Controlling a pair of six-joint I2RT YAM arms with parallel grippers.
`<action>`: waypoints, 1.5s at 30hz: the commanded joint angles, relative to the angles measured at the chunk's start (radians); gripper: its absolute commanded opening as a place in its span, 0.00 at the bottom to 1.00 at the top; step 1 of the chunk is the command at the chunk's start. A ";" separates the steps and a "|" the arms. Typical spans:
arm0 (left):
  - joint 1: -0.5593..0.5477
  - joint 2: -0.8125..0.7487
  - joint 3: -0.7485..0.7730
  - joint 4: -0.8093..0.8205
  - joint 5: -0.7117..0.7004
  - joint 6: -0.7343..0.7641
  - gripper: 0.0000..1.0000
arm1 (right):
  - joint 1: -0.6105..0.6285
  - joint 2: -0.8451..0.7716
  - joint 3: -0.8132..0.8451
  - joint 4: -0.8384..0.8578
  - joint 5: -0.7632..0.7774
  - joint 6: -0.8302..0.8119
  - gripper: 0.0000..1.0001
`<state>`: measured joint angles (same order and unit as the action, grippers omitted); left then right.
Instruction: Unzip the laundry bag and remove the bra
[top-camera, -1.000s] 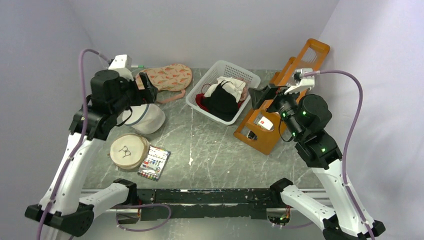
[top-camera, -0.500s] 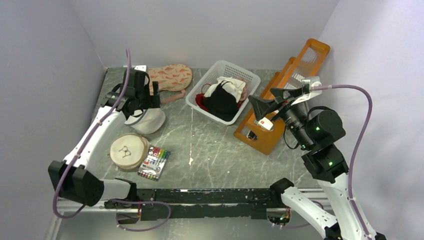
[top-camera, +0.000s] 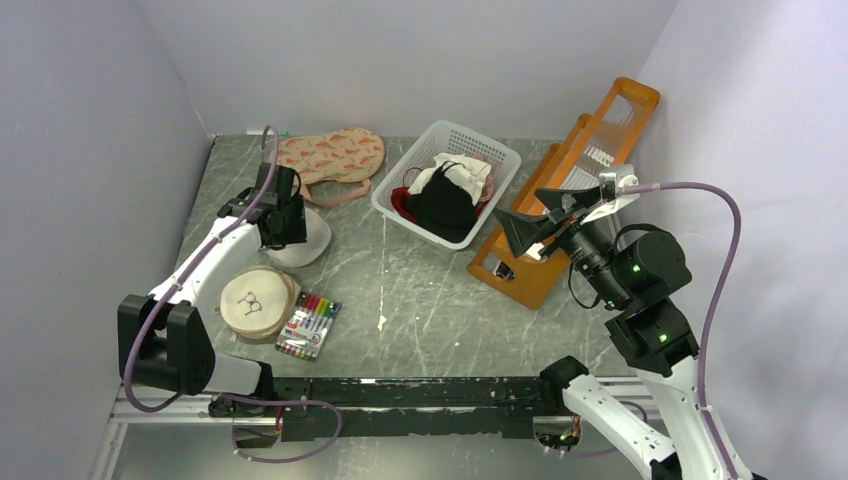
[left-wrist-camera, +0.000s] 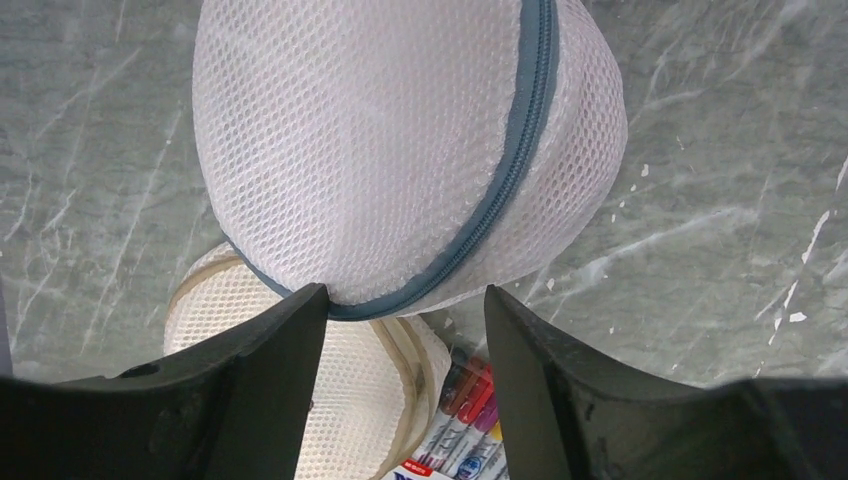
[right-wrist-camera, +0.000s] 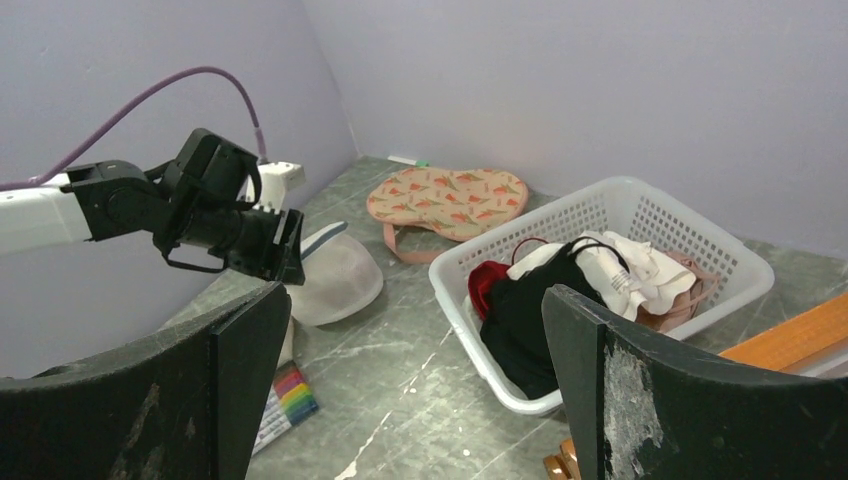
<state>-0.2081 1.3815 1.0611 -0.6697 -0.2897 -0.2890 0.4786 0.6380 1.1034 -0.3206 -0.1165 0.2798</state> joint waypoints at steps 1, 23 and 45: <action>0.006 0.019 0.029 0.039 -0.043 0.039 0.68 | -0.008 -0.019 -0.012 -0.020 -0.017 -0.009 1.00; -0.030 -0.134 0.211 -0.121 0.239 0.031 0.07 | -0.008 -0.002 -0.062 -0.001 -0.013 0.021 1.00; -0.279 -0.247 0.002 0.078 0.395 -0.308 0.22 | -0.009 0.081 -0.084 0.072 -0.094 0.105 1.00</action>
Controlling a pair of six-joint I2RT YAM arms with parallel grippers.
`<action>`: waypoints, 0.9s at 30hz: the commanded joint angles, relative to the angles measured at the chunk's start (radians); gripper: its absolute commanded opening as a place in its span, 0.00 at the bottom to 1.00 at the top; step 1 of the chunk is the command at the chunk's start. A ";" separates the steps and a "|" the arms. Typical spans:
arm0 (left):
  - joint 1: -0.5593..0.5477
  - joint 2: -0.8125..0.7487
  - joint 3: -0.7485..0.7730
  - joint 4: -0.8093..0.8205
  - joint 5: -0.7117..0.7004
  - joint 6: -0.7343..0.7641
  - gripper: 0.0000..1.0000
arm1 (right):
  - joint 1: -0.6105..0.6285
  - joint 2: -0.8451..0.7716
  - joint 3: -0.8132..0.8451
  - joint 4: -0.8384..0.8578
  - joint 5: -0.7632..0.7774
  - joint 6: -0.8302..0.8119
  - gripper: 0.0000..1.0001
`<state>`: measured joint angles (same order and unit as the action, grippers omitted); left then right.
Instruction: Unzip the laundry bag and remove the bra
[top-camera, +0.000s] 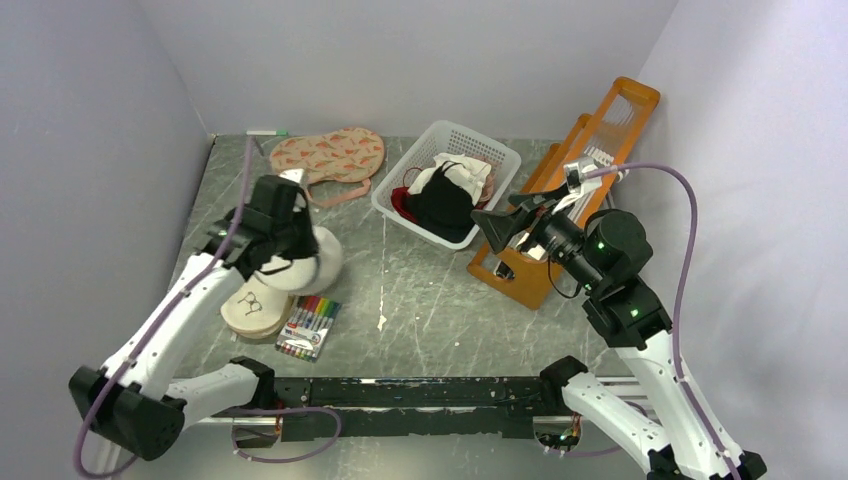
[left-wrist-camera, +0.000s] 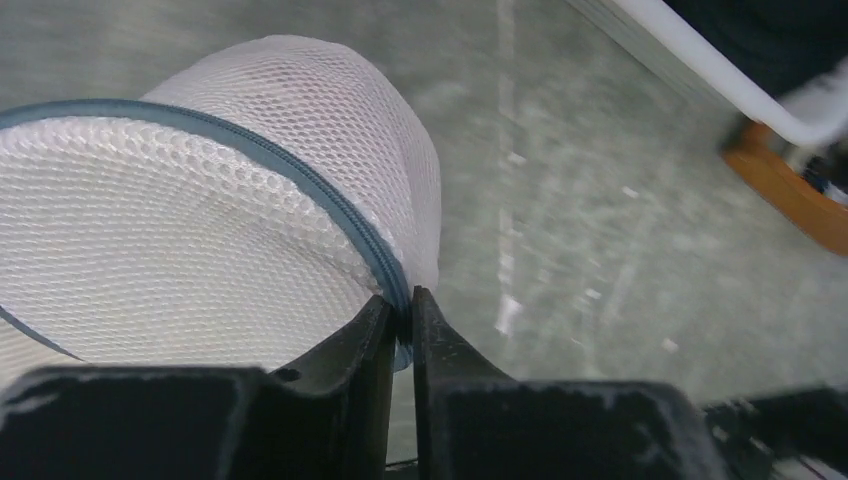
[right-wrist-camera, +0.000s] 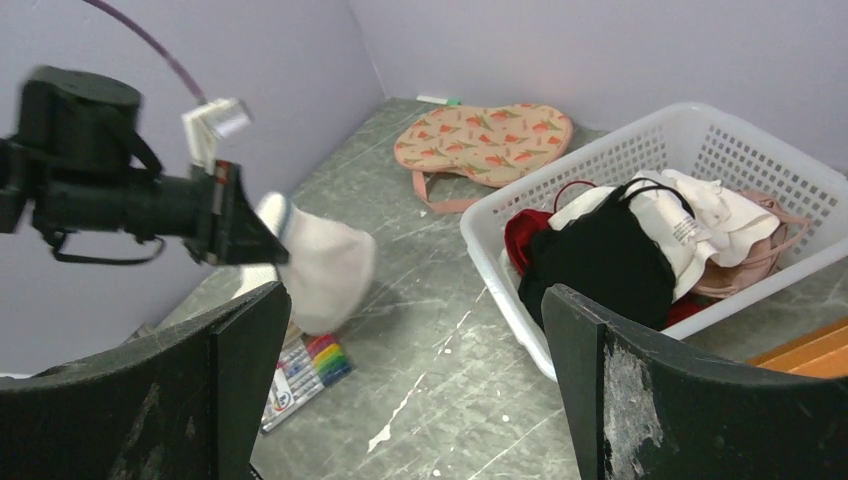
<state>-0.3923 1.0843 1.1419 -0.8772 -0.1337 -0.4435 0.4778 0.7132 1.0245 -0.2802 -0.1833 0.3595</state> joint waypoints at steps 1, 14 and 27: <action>-0.141 0.088 -0.072 0.299 0.233 -0.162 0.37 | -0.008 0.007 -0.003 0.029 -0.029 0.027 1.00; -0.215 0.077 0.032 0.249 0.102 -0.042 1.00 | -0.007 0.034 0.001 -0.037 -0.019 -0.036 1.00; -0.215 -0.288 -0.034 0.229 -0.245 -0.028 1.00 | 0.050 0.285 0.088 -0.028 -0.254 0.007 1.00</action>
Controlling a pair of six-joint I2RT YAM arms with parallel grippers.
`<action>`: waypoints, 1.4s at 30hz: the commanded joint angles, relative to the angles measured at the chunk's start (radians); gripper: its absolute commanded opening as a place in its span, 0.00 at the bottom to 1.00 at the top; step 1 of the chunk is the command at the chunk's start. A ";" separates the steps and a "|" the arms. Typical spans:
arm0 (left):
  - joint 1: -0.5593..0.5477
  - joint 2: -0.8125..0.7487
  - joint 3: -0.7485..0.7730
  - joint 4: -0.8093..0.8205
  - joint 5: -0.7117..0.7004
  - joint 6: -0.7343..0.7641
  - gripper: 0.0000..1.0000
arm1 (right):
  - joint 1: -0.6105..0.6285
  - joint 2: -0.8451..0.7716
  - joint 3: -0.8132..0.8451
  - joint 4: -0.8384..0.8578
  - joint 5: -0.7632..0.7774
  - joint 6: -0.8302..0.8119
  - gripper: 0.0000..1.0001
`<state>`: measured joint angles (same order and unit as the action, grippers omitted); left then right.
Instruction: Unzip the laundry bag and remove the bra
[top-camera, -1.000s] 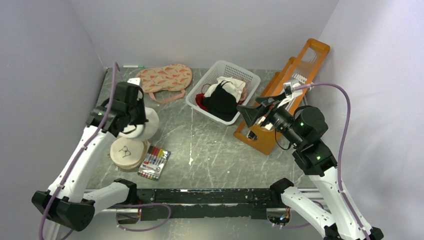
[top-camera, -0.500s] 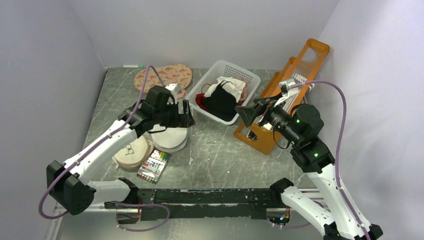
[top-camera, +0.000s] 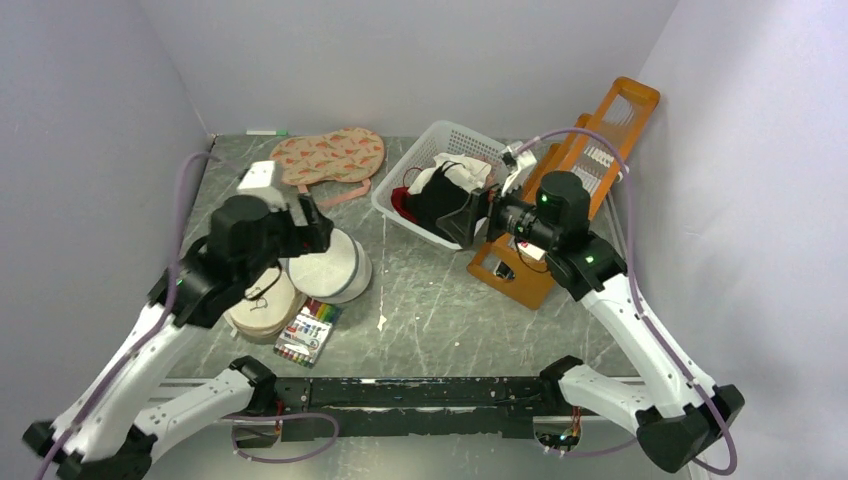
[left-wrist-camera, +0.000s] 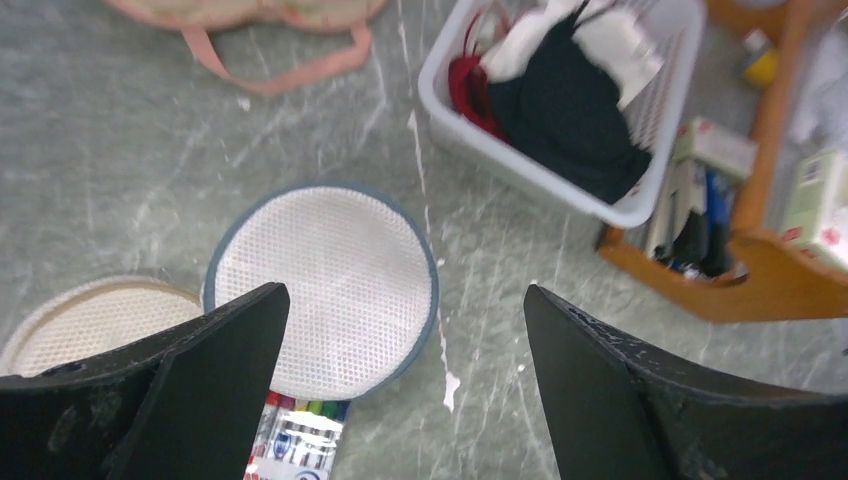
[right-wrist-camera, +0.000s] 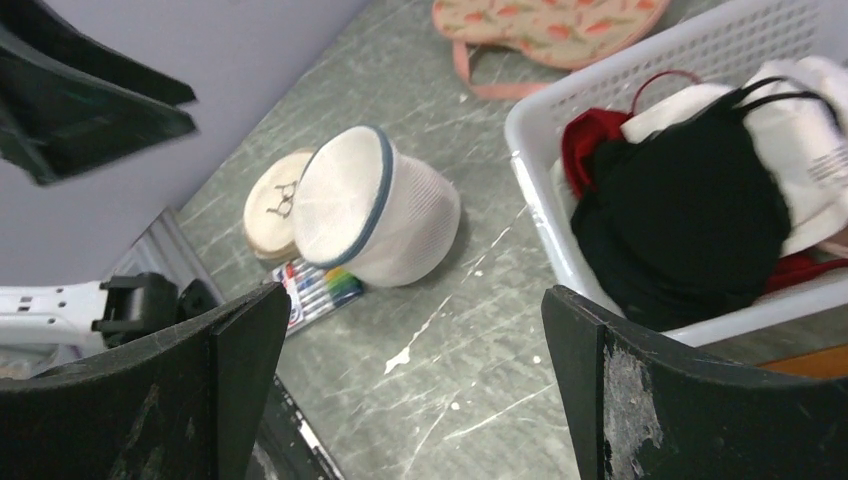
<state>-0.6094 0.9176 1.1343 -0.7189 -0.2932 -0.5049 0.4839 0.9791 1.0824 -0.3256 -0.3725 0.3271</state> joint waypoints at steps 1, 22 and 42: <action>0.003 -0.139 -0.028 0.080 -0.085 0.042 1.00 | 0.069 0.027 0.026 0.030 -0.050 0.053 1.00; 0.002 -0.273 -0.036 0.039 -0.101 0.100 0.99 | 0.646 0.518 0.023 0.200 0.540 0.461 0.99; 0.003 -0.312 -0.175 0.075 0.092 0.111 0.99 | 0.671 0.772 -0.010 0.463 0.674 0.933 0.69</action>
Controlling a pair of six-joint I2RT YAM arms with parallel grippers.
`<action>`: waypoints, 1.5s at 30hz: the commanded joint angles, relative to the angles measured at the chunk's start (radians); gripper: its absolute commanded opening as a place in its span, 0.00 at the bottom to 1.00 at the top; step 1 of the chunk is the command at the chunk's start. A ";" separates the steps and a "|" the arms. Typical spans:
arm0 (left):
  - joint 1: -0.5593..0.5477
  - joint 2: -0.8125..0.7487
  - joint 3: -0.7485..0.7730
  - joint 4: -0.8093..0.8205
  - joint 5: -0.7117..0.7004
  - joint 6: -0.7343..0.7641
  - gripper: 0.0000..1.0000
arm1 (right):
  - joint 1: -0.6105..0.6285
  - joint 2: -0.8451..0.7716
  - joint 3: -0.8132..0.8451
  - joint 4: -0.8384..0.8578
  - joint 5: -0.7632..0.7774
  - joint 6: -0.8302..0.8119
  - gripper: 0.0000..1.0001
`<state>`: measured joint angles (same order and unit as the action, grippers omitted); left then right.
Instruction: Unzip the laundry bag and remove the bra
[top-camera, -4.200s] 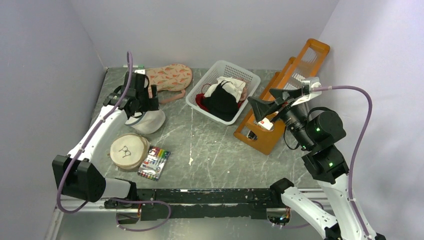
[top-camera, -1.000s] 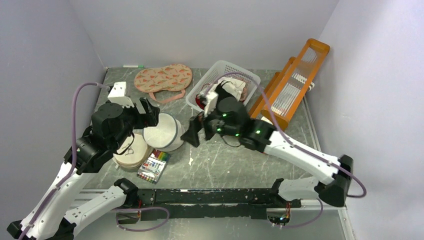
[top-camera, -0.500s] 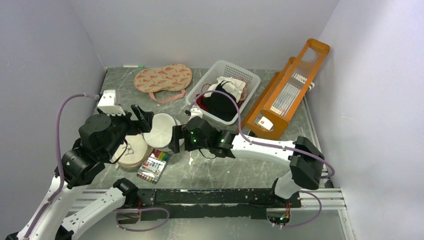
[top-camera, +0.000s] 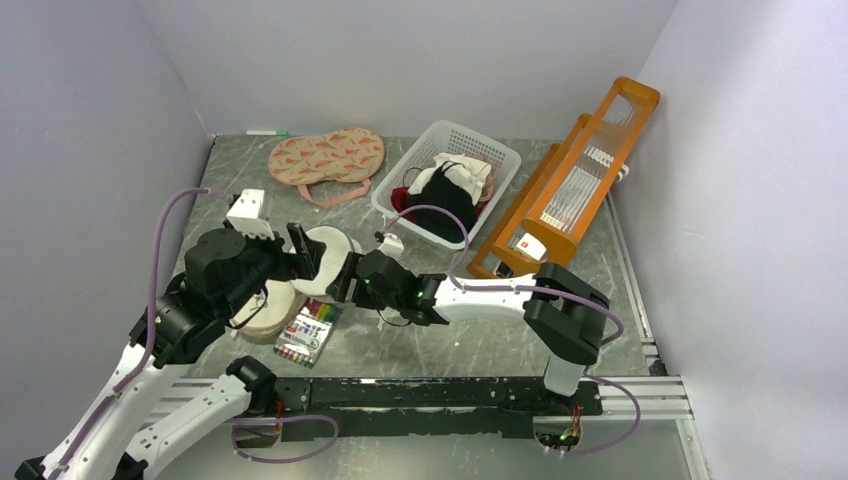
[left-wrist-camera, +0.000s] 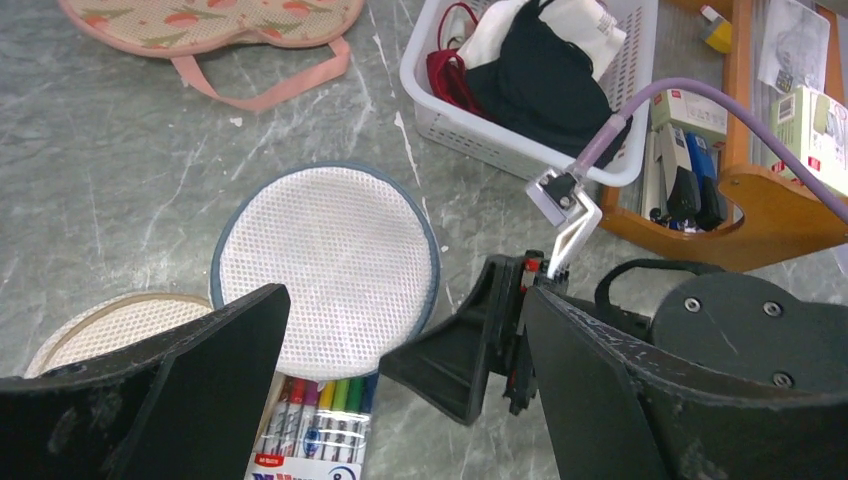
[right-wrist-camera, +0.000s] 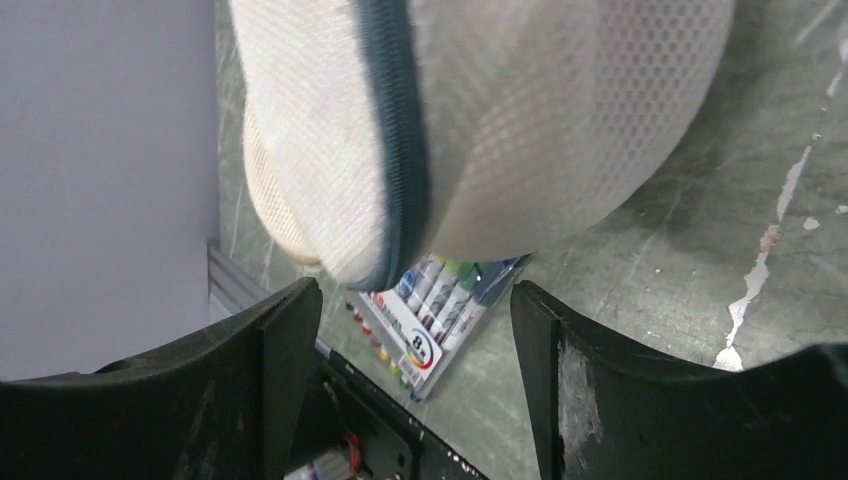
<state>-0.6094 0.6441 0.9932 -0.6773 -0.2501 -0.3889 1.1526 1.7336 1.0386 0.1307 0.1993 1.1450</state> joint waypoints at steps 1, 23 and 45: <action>0.002 -0.046 -0.041 0.037 0.058 -0.012 0.99 | 0.002 0.019 0.024 0.005 0.110 0.146 0.68; 0.001 0.180 -0.182 0.211 0.458 -0.104 0.97 | -0.113 -0.195 -0.200 0.018 -0.110 -0.125 0.00; -0.420 0.335 -0.175 0.176 -0.002 0.113 1.00 | -0.477 -0.301 -0.174 -0.250 -0.690 -0.647 0.00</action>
<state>-0.8993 0.9466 0.7723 -0.4057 0.0071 -0.3573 0.6994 1.4052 0.8059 -0.0772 -0.4446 0.5785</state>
